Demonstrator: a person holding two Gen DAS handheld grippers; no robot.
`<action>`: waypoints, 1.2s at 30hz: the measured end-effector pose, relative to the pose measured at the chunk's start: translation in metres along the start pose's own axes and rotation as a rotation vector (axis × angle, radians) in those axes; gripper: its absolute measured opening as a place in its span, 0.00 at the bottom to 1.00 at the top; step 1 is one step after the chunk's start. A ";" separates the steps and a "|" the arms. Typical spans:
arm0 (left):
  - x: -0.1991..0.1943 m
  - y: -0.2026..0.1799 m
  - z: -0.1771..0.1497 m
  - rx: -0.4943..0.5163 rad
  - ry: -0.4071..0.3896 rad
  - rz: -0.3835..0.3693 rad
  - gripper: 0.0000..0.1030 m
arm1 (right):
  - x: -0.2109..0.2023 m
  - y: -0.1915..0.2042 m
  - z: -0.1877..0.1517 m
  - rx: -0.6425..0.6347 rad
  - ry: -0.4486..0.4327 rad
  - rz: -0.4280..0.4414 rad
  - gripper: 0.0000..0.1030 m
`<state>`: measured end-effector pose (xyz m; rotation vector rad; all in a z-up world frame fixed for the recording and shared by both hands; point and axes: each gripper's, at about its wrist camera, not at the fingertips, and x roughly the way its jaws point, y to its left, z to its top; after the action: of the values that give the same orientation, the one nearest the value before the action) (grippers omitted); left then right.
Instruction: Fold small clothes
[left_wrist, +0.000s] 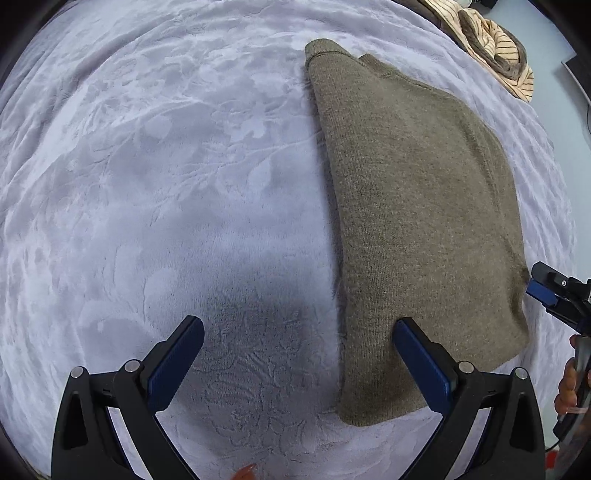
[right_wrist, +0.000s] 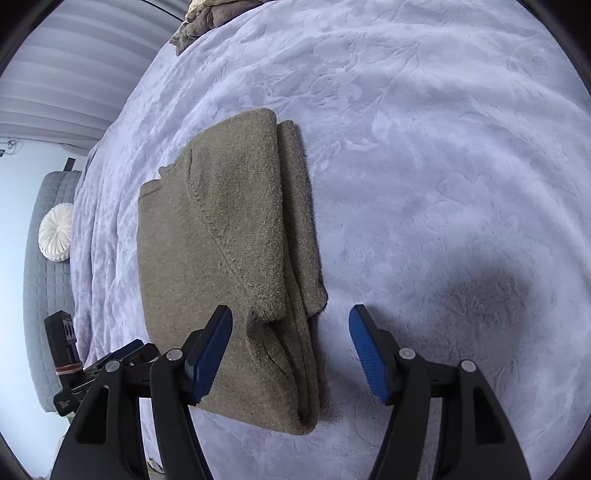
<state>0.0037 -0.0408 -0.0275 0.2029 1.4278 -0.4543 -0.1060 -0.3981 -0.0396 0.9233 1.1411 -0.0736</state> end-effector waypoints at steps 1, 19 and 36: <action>0.001 0.000 0.004 0.005 -0.003 0.000 1.00 | 0.001 -0.001 0.001 0.002 0.002 0.006 0.67; 0.031 -0.028 0.067 -0.050 -0.027 -0.075 1.00 | 0.022 -0.010 0.047 0.025 -0.011 0.144 0.67; 0.040 -0.042 0.075 -0.039 -0.038 -0.057 1.00 | 0.023 -0.001 0.064 -0.083 0.025 0.160 0.19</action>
<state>0.0568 -0.1159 -0.0506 0.1217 1.4070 -0.4740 -0.0484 -0.4324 -0.0516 0.9403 1.0817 0.1150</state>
